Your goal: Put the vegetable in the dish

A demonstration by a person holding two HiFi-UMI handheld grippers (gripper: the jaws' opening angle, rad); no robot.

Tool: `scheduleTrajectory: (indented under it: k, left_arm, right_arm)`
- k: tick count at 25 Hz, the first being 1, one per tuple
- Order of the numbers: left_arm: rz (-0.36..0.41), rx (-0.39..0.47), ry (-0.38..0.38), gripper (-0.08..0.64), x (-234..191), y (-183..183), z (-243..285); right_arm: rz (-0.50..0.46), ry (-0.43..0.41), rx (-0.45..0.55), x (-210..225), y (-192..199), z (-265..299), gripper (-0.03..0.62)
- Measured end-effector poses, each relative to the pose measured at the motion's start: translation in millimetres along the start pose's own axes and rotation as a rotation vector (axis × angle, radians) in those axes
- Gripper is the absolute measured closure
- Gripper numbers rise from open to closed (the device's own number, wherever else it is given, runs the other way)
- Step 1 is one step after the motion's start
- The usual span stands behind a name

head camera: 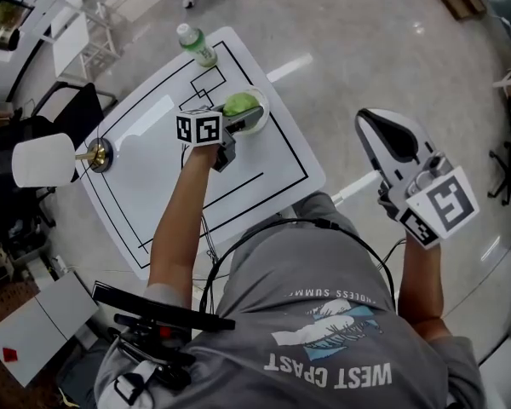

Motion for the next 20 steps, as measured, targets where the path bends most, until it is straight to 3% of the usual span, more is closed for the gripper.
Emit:
scheduleTrajectory:
  k: [7,20]
  left_arm:
    - [0.019,-0.109,-0.037,0.29,-23,16,15]
    - [-0.041,-0.169,-0.03,0.287,-40,17,23]
  right_arm:
    - [0.012,-0.014,-0.038,19,12,10,0.584]
    - [0.039,-0.04,-0.077,46,28,20,0.584]
Point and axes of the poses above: the fingertips, and each gripper's own axes: z forward along the fingers, x to its right, y out of its underside, the point moved 5 cm from there along -z, backward along the fingers, and after that the axes turned 14 degrees about x, right-handed, at the moved point
